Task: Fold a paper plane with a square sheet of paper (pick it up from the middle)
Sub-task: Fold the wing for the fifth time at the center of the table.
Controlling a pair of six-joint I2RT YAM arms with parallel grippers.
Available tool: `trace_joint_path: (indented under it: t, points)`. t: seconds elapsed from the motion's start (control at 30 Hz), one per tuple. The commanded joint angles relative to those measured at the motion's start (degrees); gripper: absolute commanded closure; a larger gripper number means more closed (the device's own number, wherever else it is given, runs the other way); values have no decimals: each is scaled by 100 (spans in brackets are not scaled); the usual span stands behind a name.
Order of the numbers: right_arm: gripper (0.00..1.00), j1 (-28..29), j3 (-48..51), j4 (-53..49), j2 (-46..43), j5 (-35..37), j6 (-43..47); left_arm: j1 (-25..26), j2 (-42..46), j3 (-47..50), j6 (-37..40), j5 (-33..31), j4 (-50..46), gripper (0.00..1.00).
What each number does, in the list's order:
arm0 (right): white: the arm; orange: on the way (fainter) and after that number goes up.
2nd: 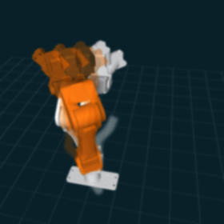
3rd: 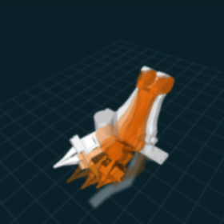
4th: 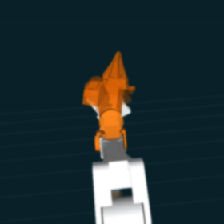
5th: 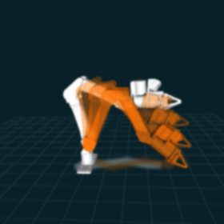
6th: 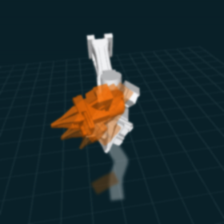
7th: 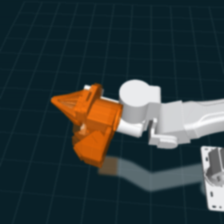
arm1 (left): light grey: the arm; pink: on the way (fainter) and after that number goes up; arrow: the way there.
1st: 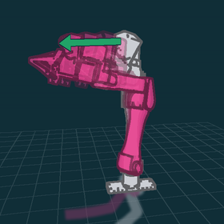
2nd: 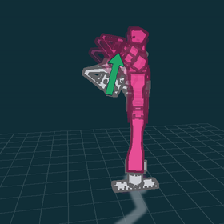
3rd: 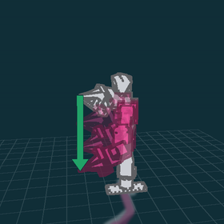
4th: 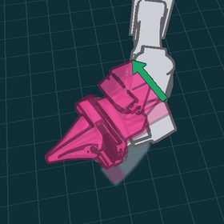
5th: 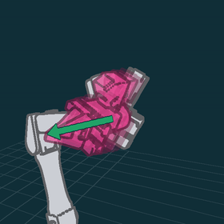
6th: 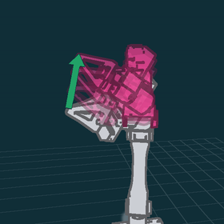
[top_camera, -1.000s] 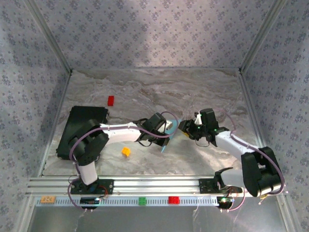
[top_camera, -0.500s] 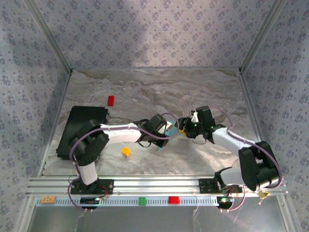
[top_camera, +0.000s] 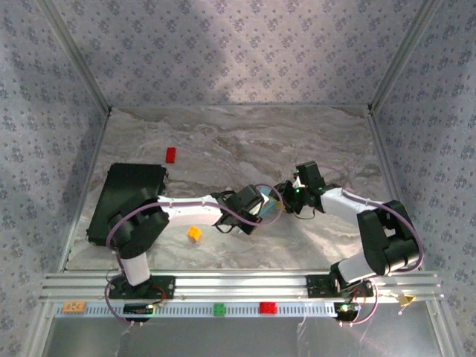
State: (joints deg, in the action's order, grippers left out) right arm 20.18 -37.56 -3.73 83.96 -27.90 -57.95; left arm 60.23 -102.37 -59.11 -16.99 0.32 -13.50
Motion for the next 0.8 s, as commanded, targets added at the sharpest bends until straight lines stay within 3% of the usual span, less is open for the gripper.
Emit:
trace_joint_path:
  t: [0.0, 0.23, 0.47, 0.77]
  points:
    - [65, 31, -173, -193, 85, -75, -22, 73, 200, -135, 218, -293, -166, 94]
    - [82, 13, -83, -59, 71, -156, -52, 198, 196, -176, 387, -572, -252, 87]
    - [97, -28, 24, 92, 30, -264, -109, 305, 186, -182, 451, -894, -292, 73]
    - [100, -114, 172, 451, 2, -471, -273, 476, 182, -169, 565, -1353, -293, 69]
